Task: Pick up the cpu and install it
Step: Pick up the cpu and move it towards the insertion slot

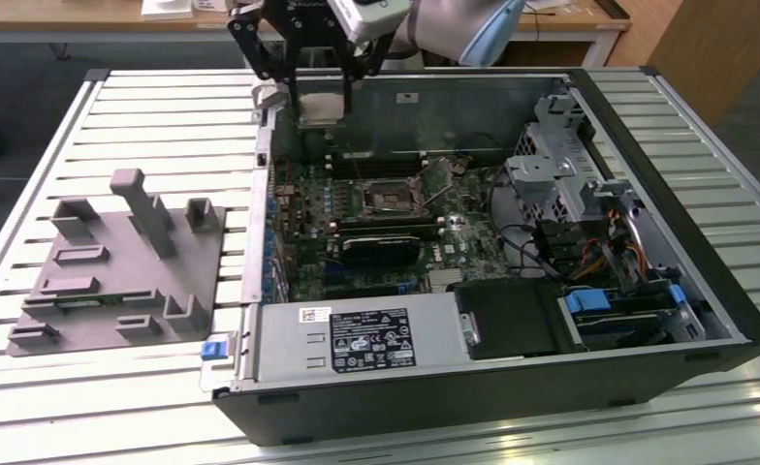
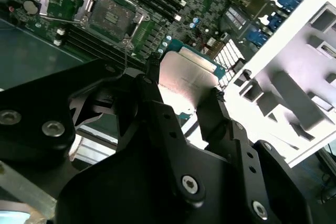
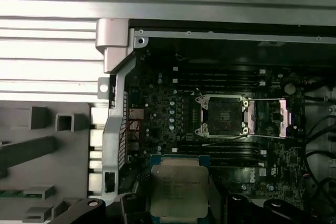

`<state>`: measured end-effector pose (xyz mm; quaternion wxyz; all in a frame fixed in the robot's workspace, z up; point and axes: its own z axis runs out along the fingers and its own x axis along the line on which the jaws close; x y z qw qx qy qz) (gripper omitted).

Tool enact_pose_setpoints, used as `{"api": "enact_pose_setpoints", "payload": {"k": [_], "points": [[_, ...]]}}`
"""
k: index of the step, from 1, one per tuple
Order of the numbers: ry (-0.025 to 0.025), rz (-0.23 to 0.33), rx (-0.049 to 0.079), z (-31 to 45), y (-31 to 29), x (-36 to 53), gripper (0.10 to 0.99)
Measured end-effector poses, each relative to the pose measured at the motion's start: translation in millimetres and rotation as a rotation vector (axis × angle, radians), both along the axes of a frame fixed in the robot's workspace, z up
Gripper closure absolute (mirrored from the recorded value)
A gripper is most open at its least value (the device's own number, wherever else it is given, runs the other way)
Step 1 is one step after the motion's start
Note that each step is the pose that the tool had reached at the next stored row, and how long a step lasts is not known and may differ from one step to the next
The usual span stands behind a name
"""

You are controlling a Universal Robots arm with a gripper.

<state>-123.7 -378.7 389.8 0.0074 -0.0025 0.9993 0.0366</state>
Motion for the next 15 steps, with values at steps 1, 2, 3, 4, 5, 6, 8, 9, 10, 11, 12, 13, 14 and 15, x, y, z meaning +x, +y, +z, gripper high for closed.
{"api": "enact_pose_setpoints", "payload": {"k": [1,2,3,4,5,6,8,9,10,11,12,13,14,15], "points": [[0.0001,0.0,0.0,-0.2,1.0,3.0,0.553],[0.0001,0.0,0.0,-0.4,2.0,5.8,0.553],[0.0001,0.0,0.0,-0.6,3.1,8.7,0.553],[0.0001,0.0,0.0,-0.9,4.3,11.6,0.553],[0.0,0.0,0.0,-1.1,5.6,14.6,0.553],[0.0,0.0,0.0,-1.3,6.9,17.3,0.553],[0.0001,0.0,0.0,-1.7,9.9,22.8,0.553],[0.0,0.0,0.0,-2.0,11.4,25.5,0.553],[0.0001,0.0,0.0,-2.2,13.0,28.2,0.553],[0.0,0.0,0.0,-2.4,14.7,31.0,0.553],[0.0,0.0,0.0,-2.7,16.4,34.1,0.553],[0.0001,0.0,0.0,-2.8,17.9,37.0,0.553],[0.0001,0.0,0.0,-3.0,19.2,39.6,0.553],[0.0,0.0,0.0,-3.1,20.4,42.5,0.553]]}}
